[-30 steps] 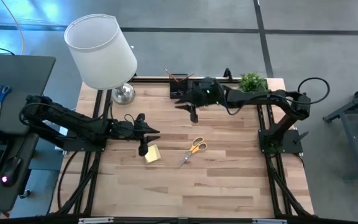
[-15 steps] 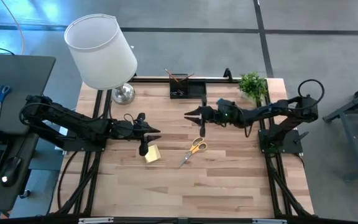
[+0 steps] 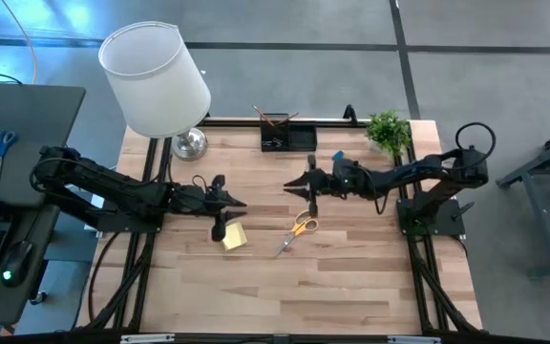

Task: Pick and place office supplies into organizer
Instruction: Put the scissors into the desk organizer

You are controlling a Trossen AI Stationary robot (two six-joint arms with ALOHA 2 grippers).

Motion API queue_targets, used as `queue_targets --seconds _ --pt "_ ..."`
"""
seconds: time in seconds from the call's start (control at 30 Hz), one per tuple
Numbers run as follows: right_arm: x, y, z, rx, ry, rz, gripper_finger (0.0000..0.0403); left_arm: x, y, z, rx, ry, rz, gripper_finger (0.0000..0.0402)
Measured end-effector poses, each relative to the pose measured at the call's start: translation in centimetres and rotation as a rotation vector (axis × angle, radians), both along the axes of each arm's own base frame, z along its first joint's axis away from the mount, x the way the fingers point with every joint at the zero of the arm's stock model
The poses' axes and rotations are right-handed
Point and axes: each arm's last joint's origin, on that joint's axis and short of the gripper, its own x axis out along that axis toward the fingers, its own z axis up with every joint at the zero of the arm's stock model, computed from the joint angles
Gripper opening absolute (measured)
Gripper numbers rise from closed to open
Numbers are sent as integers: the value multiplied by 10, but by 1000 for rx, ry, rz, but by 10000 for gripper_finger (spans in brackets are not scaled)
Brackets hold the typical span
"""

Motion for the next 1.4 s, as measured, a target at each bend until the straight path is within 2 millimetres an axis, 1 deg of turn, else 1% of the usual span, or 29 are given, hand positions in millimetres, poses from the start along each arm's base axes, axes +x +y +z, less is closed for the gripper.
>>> queue_targets --seconds 0.13,0.37,0.47,1.0,1.4 --pt "1 11 -6 32 42 87 53 0 -1 0 14 3 -25 99" --pt "0 26 -15 53 137 140 52 0 -1 1 59 4 -55 99" --pt "0 30 -15 52 139 151 53 1 -1 1 76 -1 -62 99" --pt "0 30 -15 50 139 145 51 1 -1 2 88 1 -67 99" --pt "0 30 -15 50 141 146 59 1 -1 3 88 -15 -66 99"
